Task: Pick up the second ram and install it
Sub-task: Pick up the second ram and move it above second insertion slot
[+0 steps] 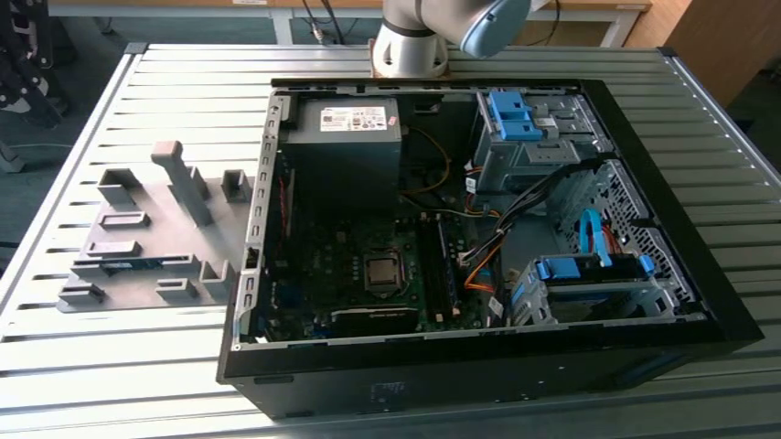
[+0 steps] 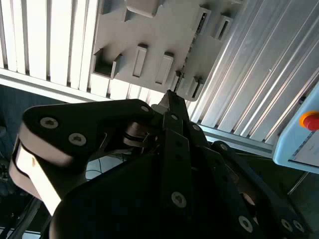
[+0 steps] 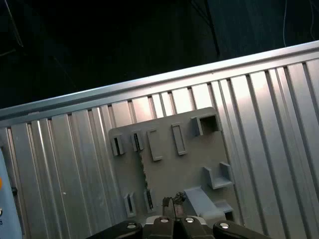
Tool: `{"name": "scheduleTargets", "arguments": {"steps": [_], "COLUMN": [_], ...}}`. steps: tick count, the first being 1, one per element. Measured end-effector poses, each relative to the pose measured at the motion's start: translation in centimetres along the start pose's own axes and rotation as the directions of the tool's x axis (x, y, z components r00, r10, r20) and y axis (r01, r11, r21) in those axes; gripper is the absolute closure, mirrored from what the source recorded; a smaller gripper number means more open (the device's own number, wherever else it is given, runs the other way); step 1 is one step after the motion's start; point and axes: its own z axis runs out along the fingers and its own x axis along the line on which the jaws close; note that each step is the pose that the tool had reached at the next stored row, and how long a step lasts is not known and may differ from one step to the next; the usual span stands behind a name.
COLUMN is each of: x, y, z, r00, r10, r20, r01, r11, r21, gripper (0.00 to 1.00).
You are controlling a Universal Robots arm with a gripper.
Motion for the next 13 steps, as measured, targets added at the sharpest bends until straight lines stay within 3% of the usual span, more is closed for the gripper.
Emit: {"name": "scheduleTargets", "arguments": {"steps": [13], "x": [0.00], "y": [0.00], "z": [0.00], "r00": [0.9999], "r10": [-0.015], "r20": [-0.0007], "r01": [0.015], "r11": [0.9999], "r21": [-0.0004], "gripper": [0.89]}}
